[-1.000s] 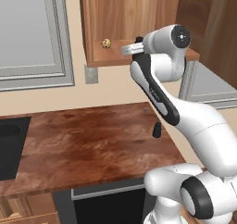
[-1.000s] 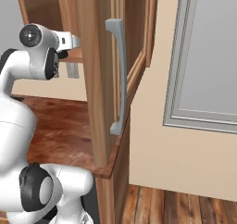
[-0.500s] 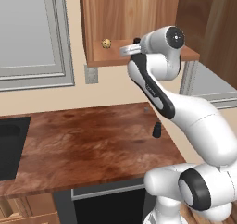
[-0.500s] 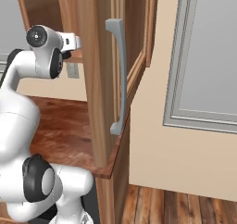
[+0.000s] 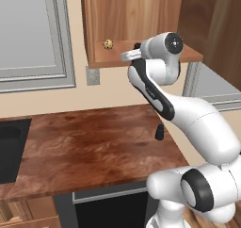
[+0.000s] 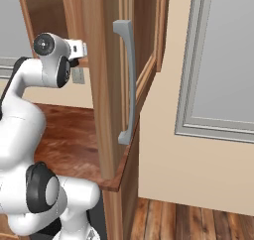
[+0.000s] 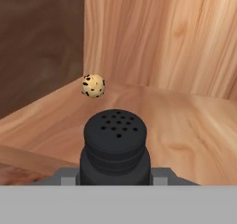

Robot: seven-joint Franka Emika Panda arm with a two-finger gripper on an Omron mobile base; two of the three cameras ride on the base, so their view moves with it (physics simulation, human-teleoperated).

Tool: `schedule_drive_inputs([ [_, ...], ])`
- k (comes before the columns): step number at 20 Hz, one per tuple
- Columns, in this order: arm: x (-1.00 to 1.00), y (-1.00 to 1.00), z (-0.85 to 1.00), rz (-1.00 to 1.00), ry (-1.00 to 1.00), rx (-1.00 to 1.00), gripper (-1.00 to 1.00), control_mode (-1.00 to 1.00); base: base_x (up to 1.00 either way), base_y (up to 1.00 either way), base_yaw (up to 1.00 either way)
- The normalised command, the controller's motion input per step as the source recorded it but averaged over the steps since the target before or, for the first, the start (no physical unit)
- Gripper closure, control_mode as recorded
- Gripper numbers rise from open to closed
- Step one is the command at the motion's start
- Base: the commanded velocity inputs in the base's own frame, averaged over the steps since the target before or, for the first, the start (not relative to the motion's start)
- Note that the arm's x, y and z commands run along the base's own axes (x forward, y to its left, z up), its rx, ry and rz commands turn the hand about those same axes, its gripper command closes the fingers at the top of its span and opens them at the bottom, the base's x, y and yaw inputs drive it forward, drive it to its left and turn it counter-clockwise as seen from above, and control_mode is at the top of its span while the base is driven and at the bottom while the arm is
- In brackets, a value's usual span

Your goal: Pick the shaker and shaker from the counter and place them in the cabinet.

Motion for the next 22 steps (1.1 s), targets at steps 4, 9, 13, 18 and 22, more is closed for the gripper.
schedule_drive_inputs([
  [4,0.14,-0.03,-0.11,0.0,0.0,-0.01,1.0,-1.0,0.0,0.0,0.0],
  [9,0.21,-0.1,0.0,0.0,0.0,0.0,1.0,-1.0,0.0,0.0,0.0],
  [13,0.22,-0.12,0.02,0.0,-0.02,0.0,1.0,-1.0,0.0,0.0,0.0],
  [18,0.13,-0.03,0.14,0.0,-0.02,0.0,1.0,-1.0,0.0,0.0,0.0],
  [22,0.15,0.0,0.03,0.0,0.0,0.0,1.0,-1.0,0.0,0.0,0.0],
])
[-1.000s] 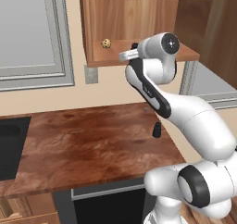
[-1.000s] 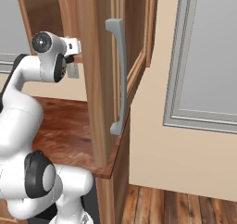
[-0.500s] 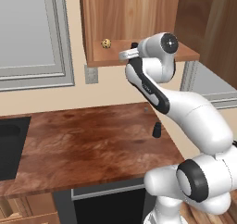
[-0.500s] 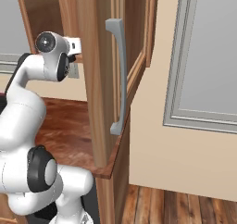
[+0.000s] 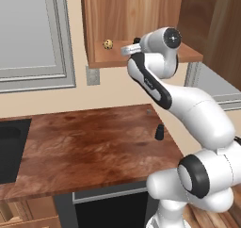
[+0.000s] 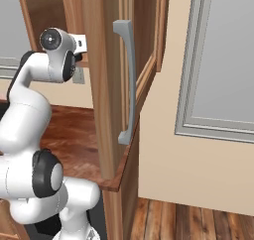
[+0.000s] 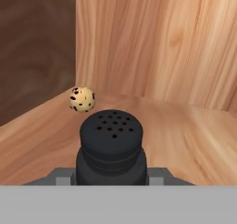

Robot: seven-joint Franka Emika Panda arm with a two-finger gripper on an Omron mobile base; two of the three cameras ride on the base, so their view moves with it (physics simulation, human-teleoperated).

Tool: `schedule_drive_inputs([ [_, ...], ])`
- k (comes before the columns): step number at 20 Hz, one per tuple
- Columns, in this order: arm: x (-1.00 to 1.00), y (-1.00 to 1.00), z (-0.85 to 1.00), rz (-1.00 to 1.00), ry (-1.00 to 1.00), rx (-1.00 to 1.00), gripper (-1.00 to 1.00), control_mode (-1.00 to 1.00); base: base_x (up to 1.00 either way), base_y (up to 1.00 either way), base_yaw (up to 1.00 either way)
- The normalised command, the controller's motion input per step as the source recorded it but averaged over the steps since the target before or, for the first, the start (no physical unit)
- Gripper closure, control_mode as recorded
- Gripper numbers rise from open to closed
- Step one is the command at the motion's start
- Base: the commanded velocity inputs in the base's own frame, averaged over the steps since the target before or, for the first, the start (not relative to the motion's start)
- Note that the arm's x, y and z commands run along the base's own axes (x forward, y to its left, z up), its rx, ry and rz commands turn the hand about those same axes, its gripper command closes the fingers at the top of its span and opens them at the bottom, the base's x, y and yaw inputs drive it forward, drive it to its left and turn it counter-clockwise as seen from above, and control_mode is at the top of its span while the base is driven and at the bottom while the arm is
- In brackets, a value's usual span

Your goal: Pick the shaker and shaker from the counter and place them in the cabinet.

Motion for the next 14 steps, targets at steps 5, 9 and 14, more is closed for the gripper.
schedule_drive_inputs([
  [5,0.14,0.0,-0.07,0.0,0.0,0.0,1.0,-1.0,0.0,0.0,0.0],
  [9,0.14,0.0,-0.21,0.0,0.0,0.0,1.0,-1.0,0.0,0.0,0.0],
  [14,0.2,0.0,-0.21,0.0,0.0,0.0,1.0,-1.0,0.0,0.0,0.0],
])
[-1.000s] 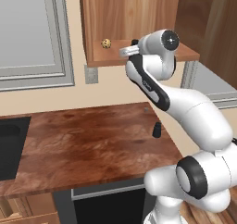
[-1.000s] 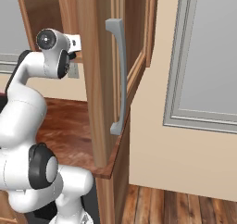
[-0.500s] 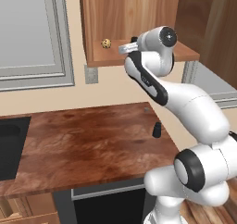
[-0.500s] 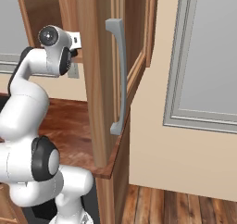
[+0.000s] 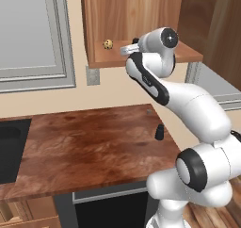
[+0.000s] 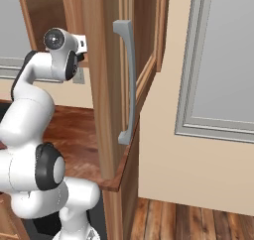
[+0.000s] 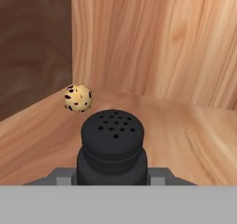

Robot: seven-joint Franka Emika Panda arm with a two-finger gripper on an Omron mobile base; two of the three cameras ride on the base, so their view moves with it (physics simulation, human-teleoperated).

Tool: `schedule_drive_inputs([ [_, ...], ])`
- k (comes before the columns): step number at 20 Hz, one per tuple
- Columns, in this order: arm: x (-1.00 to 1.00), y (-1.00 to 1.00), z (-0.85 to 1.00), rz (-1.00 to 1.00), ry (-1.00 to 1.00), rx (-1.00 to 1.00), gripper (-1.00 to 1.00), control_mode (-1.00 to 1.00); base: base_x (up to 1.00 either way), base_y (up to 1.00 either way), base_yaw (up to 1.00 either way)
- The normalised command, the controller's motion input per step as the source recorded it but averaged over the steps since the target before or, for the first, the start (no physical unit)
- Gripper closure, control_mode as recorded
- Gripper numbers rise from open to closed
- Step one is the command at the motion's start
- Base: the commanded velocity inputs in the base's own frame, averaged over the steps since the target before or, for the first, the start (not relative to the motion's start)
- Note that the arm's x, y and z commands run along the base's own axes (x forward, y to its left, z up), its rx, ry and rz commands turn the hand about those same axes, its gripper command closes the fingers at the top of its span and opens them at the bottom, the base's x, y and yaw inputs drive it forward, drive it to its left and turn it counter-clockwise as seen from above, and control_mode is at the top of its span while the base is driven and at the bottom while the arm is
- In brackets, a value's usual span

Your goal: Pick the shaker and shaker from the counter and place them in the cabinet.

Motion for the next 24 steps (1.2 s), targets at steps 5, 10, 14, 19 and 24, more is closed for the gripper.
schedule_drive_inputs([
  [5,0.31,-0.01,-0.15,0.0,0.0,0.0,1.0,-1.0,0.0,0.0,0.0],
  [10,0.37,-0.01,-0.22,0.0,0.0,0.0,1.0,-1.0,0.0,0.0,0.0],
  [14,0.27,0.0,-0.26,0.0,0.0,0.0,1.0,-1.0,0.0,0.0,0.0],
  [19,0.18,0.0,-0.26,0.0,0.0,0.0,1.0,-1.0,0.0,0.0,0.0],
  [24,0.06,0.0,-0.21,0.0,0.0,0.0,-1.0,-1.0,0.0,0.0,0.0],
])
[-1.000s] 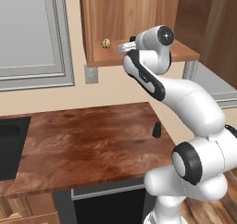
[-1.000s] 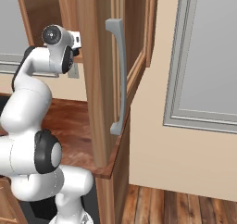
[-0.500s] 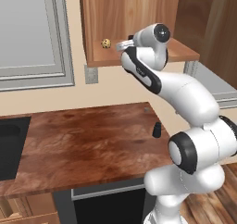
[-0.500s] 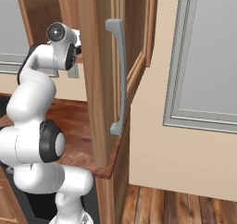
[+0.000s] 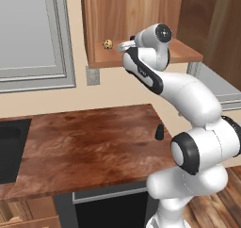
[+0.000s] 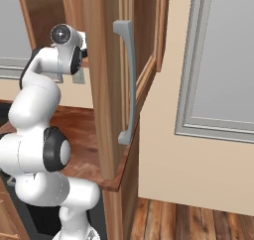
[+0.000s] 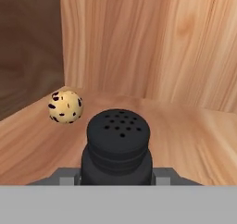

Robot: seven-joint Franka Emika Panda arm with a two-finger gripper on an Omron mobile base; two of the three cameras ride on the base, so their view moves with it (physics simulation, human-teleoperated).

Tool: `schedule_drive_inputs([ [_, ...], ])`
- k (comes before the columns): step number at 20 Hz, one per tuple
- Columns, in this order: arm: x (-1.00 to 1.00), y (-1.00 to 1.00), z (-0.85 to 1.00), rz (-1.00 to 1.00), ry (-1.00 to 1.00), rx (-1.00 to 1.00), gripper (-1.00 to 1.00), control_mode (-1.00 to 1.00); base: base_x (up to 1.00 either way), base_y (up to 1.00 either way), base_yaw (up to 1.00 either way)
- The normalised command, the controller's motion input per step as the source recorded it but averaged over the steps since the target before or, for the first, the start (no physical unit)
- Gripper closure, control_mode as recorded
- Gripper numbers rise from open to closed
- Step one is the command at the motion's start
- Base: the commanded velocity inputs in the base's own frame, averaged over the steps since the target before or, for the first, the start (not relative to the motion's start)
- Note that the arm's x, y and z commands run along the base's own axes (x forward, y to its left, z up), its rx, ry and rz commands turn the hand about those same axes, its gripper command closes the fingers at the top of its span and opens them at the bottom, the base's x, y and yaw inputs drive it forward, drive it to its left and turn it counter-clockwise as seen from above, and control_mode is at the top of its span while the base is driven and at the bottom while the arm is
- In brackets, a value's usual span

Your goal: Pick the shaker and shaker from the counter and place them in the cabinet.

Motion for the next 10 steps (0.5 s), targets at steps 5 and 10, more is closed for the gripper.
schedule_drive_inputs([
  [5,0.0,-0.02,-0.01,0.0,-0.02,0.0,-1.0,-1.0,0.0,0.0,0.0],
  [10,-0.13,-0.04,0.0,0.0,-0.04,0.0,-1.0,-1.0,0.0,0.0,0.0],
])
